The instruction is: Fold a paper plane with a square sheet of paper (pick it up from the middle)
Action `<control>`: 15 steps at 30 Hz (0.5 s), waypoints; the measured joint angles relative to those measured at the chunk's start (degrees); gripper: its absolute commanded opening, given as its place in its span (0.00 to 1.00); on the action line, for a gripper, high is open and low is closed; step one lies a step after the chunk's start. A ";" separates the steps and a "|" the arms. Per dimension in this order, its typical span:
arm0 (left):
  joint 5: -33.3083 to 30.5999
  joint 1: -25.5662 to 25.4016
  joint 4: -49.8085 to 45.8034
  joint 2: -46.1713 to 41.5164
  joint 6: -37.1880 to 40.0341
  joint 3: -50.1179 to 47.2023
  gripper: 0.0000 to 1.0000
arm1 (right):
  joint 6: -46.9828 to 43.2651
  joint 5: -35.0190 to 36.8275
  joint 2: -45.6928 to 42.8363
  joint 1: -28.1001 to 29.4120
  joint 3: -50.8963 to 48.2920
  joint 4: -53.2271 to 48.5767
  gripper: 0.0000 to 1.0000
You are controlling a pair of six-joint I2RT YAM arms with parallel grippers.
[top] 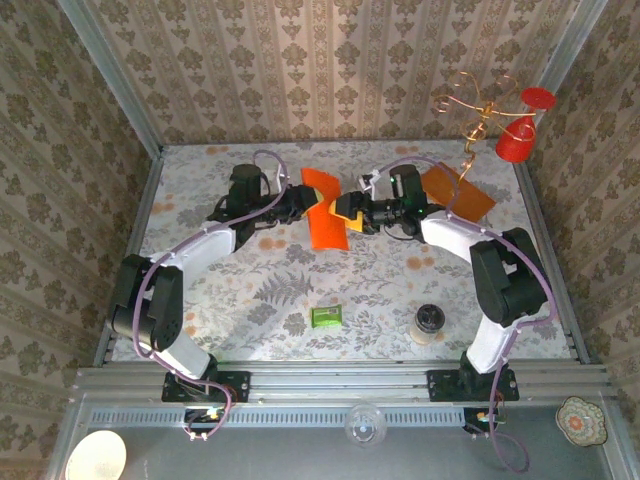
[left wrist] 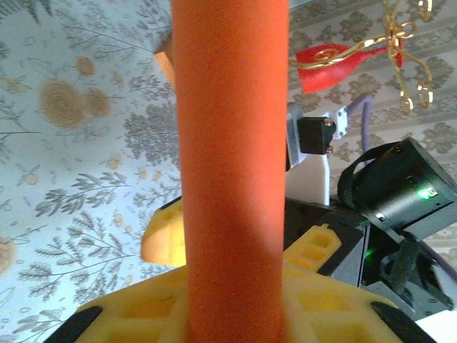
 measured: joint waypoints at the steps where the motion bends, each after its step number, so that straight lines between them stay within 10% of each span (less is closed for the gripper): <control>1: 0.42 0.00 0.22 0.00 -0.20 0.04 0.27 | 0.42 -0.46 0.02 0.04 0.00 0.81 0.81; 15: 0.85 2.08 -4.72 0.81 1.60 0.11 0.25 | 2.47 -2.69 -0.90 -1.86 0.00 3.63 0.37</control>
